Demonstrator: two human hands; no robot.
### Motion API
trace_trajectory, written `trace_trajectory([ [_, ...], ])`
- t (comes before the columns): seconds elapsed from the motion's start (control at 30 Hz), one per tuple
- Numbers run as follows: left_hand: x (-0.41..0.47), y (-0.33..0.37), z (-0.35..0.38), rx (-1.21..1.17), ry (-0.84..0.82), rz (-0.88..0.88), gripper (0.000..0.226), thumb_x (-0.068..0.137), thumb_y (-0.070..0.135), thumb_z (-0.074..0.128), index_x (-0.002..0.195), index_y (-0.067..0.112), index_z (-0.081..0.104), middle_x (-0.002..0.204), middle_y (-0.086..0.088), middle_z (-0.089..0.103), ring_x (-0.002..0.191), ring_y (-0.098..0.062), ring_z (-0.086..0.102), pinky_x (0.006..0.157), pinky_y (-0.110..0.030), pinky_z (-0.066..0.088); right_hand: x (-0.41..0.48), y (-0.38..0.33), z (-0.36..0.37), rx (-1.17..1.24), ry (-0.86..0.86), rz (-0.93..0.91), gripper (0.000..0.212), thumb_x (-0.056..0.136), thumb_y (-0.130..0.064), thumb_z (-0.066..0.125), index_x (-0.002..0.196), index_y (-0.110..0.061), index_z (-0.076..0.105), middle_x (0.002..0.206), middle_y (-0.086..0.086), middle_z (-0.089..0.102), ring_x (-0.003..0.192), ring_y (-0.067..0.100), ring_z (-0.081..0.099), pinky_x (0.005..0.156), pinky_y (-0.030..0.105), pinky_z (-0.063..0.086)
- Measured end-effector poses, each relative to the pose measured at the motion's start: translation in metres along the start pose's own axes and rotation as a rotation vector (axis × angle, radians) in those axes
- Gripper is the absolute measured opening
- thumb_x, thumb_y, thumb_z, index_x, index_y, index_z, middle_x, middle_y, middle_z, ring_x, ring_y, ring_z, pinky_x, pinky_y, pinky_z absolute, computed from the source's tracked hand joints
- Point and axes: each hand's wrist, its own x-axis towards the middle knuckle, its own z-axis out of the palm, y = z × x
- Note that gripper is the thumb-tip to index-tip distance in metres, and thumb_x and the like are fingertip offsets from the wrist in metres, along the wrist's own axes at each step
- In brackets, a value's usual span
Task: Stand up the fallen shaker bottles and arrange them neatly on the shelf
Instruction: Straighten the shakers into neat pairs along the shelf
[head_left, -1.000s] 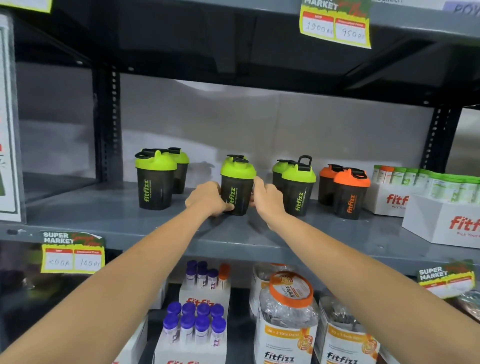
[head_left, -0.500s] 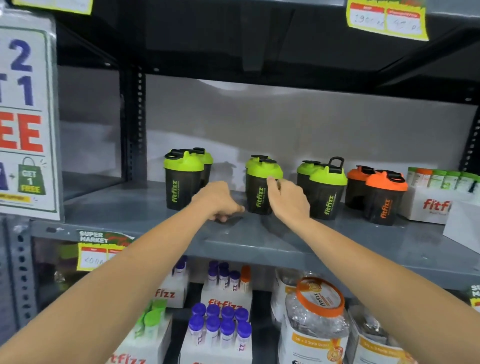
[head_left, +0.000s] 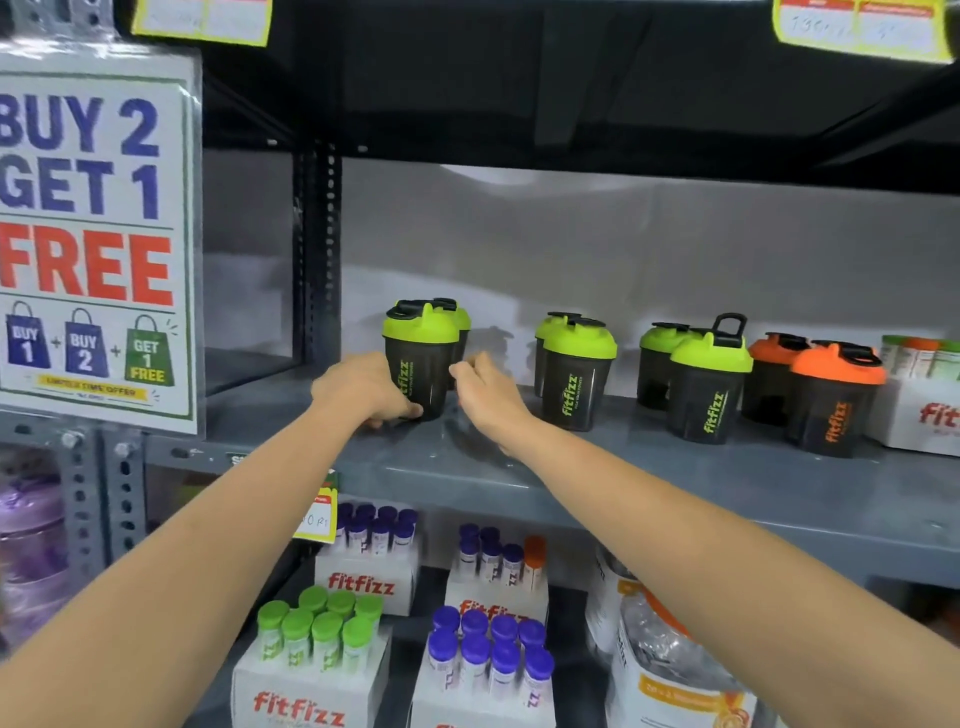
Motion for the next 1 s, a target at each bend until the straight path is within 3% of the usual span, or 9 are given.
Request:
trace_trajectory([
  [0.1,0.006,0.001,0.005,-0.048,0.024,0.007,0.036,0.07,0.051,0.077,0.074,0.02,0.061,0.057,0.006,0.066,0.063,-0.013,0.059,0.067,-0.025,0.046,0.007,0.004,0.003,0.029,-0.009,0.042,0.022,0.093,-0.035,0.036,0.1,-0.016,0.047,0.104,0.007,0.056,0.102,0.03,0.058,0.087,0.04,0.046],
  [0.17,0.011,0.003,0.007,-0.063,0.033,0.002,0.035,0.069,0.052,0.077,0.073,0.019,0.063,0.055,0.007,0.066,0.062,-0.012,0.059,0.062,-0.024,0.042,0.011,0.005,0.004,0.041,-0.009,0.057,0.024,0.092,-0.035,0.036,0.103,-0.017,0.048,0.108,0.008,0.057,0.105,0.031,0.059,0.095,0.043,0.045],
  [0.23,0.015,0.005,0.011,-0.068,0.052,0.003,0.036,0.069,0.052,0.077,0.073,0.02,0.063,0.058,0.007,0.067,0.064,-0.011,0.061,0.057,-0.024,0.038,0.015,0.004,0.003,0.053,-0.013,0.076,0.025,0.092,-0.036,0.035,0.104,-0.018,0.048,0.109,0.008,0.057,0.107,0.031,0.058,0.097,0.045,0.046],
  [0.37,0.022,0.013,0.019,-0.055,0.09,0.012,0.044,0.066,0.054,0.079,0.091,0.021,0.062,0.084,0.001,0.069,0.084,-0.02,0.064,0.067,-0.028,0.043,0.021,0.003,0.003,0.067,-0.019,0.122,0.041,0.091,-0.036,0.032,0.122,-0.016,0.049,0.126,0.012,0.054,0.114,0.033,0.054,0.1,0.049,0.045],
  [0.6,0.033,0.019,0.024,0.022,0.123,0.001,0.051,0.066,0.057,0.078,0.099,0.022,0.06,0.086,0.002,0.058,0.08,-0.021,0.055,0.067,-0.028,0.043,0.034,0.012,0.007,0.078,-0.026,0.138,0.04,0.093,-0.034,0.032,0.127,-0.018,0.047,0.135,0.013,0.052,0.117,0.036,0.054,0.102,0.049,0.043],
  [0.83,0.027,0.015,0.027,-0.028,0.134,-0.014,0.051,0.067,0.059,0.077,0.07,0.022,0.042,0.081,0.0,0.053,0.084,-0.025,0.057,0.066,-0.03,0.042,0.023,0.009,0.001,0.046,-0.054,0.131,0.046,0.092,-0.038,0.032,0.129,-0.016,0.047,0.135,0.016,0.051,0.117,0.036,0.054,0.102,0.048,0.042],
  [1.0,0.002,0.02,0.023,-0.025,0.158,0.02,0.049,0.072,0.054,0.075,0.068,0.019,0.041,0.072,-0.001,0.047,0.078,-0.025,0.05,0.065,-0.032,0.043,-0.001,0.016,-0.025,-0.039,-0.069,0.069,0.044,0.095,-0.044,0.033,0.122,-0.014,0.051,0.124,0.013,0.057,0.113,0.033,0.056,0.097,0.04,0.044],
])
